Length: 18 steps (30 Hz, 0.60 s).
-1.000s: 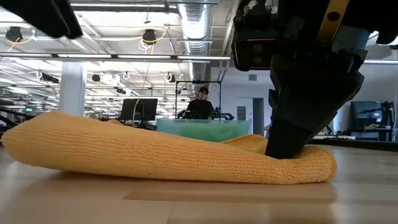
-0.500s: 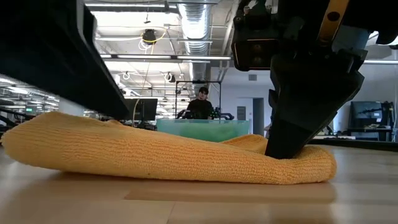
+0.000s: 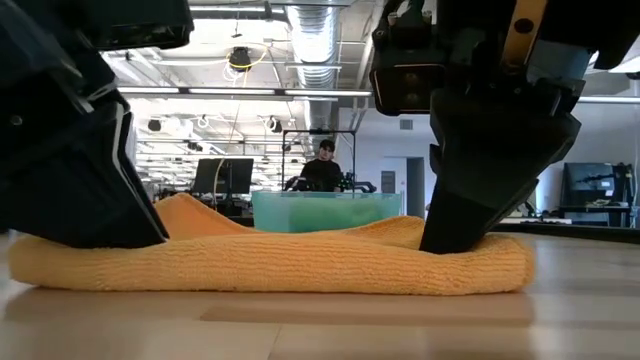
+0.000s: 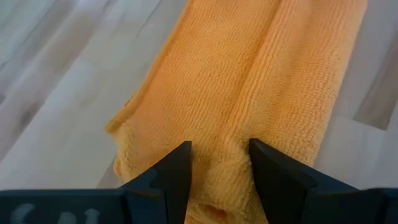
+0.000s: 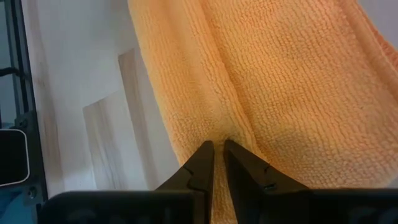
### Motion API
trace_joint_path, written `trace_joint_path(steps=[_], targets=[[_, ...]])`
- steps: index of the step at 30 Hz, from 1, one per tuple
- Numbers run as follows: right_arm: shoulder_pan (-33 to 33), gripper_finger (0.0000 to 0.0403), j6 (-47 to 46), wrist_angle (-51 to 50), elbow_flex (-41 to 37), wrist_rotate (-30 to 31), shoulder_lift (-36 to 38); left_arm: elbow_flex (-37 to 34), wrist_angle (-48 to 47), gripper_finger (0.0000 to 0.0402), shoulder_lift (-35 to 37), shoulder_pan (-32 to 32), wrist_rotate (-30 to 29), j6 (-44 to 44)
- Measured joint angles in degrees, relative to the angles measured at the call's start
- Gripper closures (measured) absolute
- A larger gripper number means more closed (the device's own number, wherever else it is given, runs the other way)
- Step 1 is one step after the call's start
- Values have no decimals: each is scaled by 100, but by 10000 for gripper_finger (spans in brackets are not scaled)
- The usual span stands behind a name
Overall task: Roll microfiber towels into tight, uniform cylinder then place into a basket
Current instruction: Roll the orange towel
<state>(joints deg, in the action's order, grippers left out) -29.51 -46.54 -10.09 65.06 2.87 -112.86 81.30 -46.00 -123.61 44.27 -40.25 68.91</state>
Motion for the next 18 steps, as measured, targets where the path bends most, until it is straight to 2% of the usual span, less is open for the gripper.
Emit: trace_joint_path(steps=[5,12,18], targets=[[0,338,-6,9,2,4,0,50,-166,249,62,35,52,-145],[2,338,-150,-26,2,0,0,487,-265,249,355,368,-1129,-756],[-7,338,-149,-23,2,1,0,365,617,249,251,361,-1239,-1353]])
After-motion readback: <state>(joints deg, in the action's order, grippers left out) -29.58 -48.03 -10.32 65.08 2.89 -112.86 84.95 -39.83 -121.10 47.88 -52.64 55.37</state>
